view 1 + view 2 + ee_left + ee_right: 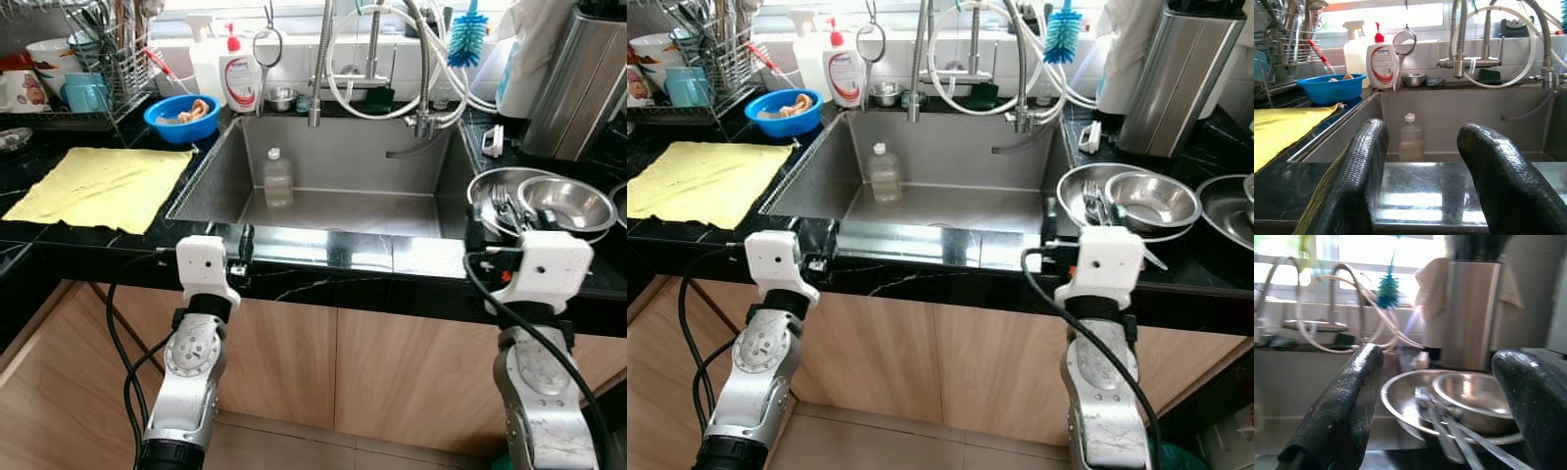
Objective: Kitchen organization
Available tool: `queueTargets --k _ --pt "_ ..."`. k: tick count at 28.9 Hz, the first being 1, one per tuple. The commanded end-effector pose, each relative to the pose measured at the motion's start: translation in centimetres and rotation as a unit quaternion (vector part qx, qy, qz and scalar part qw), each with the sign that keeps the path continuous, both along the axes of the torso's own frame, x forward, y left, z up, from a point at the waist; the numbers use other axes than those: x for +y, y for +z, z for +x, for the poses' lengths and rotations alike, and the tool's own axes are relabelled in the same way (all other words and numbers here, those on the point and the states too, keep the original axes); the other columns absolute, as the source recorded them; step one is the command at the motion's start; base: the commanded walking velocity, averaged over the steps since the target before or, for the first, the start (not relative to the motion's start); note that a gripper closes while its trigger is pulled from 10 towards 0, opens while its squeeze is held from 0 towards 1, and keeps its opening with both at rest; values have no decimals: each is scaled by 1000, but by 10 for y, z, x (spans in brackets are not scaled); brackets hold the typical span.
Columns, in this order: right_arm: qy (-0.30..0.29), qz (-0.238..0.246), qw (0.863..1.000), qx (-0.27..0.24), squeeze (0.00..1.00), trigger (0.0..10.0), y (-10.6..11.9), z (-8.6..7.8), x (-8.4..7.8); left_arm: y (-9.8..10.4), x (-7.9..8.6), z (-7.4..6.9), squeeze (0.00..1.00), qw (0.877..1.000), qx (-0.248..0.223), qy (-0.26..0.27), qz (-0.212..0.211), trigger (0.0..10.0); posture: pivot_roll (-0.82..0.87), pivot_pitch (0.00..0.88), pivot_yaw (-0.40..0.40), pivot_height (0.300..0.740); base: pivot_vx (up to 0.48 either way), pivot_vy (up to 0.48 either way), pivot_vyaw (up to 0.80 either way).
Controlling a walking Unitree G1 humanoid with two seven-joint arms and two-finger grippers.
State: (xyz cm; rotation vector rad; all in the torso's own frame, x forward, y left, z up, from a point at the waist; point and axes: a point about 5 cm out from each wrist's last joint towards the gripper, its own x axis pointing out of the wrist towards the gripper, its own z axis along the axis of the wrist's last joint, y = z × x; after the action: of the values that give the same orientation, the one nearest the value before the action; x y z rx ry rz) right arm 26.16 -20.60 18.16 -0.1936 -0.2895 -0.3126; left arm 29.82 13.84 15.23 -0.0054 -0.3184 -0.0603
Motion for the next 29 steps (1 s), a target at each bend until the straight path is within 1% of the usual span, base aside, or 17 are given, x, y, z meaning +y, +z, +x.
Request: queueTargets --k 1,2,3,4,5,7,9,12,15,16,18,19,29 --pt "-12 -1 1000 1 0 10000 2 -3 1 2 -2 2 0 1000 -3 -6 4 10000 -154 0 56 740 0 0 0" --pt "-28 1 1000 9 0 10000 -1 -6 -1 1 -3 2 0 1000 -3 -7 4 10000 -154 0 55 740 0 0 0" --pt "-28 1 1000 9 0 10000 -1 -6 -1 1 -3 2 0 1000 -3 -7 4 10000 -154 0 55 740 0 0 0" --pt "-40 6 999 21 0 10000 -6 -8 -3 1 -4 2 0 1000 -3 -7 5 10000 -156 0 55 740 0 0 0" --pt "-40 6 999 21 0 10000 -6 -8 -3 1 -4 2 0 1000 -3 -7 5 10000 -156 0 55 740 0 0 0" --pt "-42 19 998 38 0 10000 -12 -6 -5 2 -5 3 0 1000 -5 -10 5 10000 -155 0 53 740 0 0 0" --pt "-34 18 999 38 0 10000 -11 -3 -3 3 -6 4 0 1000 -7 -11 5 10000 -155 0 53 740 0 0 0" --pt "-40 12 999 35 0 10000 -8 -1 -5 4 -6 5 0 1000 -10 -8 7 10000 -152 0 47 740 0 0 0" --pt "-54 4 997 47 0 10000 -10 1 -9 4 -4 5 0 1000 -10 -5 7 10000 -152 0 45 740 0 0 0" --pt "-56 9 997 52 0 10000 -11 2 -10 3 -3 5 0 1000 -9 -3 7 10000 -152 0 45 740 0 0 0" --pt "-49 10 996 71 0 10000 -16 4 -9 2 -3 4 0 1000 -8 -3 9 10000 -150 0 43 740 0 0 0" --pt "-41 11 996 80 0 10000 -20 4 -8 1 -4 4 0 1000 -6 -5 17 10000 -149 0 42 740 0 0 0" --pt "-28 18 995 94 0 10000 -24 6 -4 1 -5 5 0 1000 -8 -8 23 10000 -150 0 44 740 0 0 0"
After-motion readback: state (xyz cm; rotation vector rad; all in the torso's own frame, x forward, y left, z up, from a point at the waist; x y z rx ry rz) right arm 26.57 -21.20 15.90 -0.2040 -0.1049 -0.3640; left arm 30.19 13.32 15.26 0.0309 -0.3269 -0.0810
